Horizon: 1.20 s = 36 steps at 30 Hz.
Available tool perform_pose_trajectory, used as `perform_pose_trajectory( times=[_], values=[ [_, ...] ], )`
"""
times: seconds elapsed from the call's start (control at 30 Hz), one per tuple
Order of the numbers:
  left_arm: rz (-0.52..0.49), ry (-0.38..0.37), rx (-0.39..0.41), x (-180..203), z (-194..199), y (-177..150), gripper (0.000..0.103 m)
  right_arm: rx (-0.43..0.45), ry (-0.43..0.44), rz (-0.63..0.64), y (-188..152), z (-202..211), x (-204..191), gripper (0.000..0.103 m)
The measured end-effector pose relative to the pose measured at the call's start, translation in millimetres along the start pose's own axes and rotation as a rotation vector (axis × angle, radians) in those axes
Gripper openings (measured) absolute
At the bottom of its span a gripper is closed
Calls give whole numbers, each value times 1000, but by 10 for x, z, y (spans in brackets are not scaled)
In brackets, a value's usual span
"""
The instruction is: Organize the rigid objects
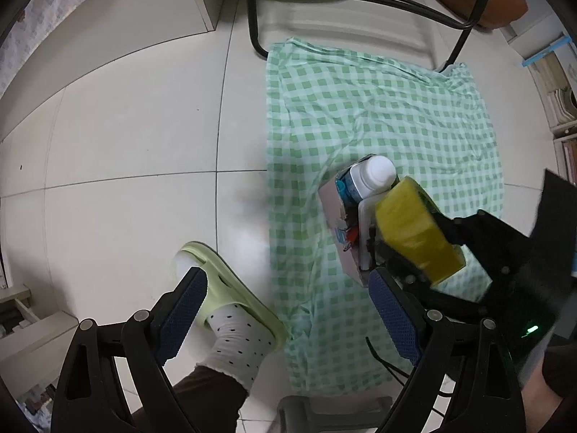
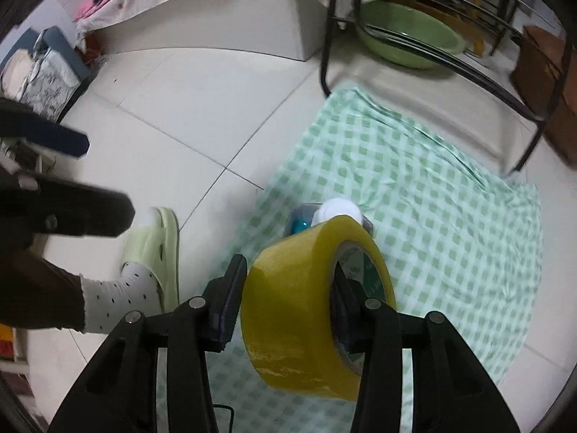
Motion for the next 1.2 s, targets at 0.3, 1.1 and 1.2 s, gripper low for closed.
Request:
perform_pose_trajectory(
  times=[0.3,1.1,1.2],
  values=[
    [16,-6,-19,-44,-26,-3,91,-227,17,-5,-414,-445,74,83],
    [14,-16,-19,17,-23,-13,91,-312,52,15,-845,-357,-181,75],
    [15,-17,-21,5,-20,-9,91,-260,107,103,-1060,-269,-520,76]
  ],
)
Point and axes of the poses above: each gripper's, at about its wrist camera, not at the fingertips, and z roughly against the way its jaws point, x to its right, y to its top, the point moved 6 cm from there along -z, roughly the way its jaws point, and after that the axes turned 4 degrees about -y, right-handed, at the moved point
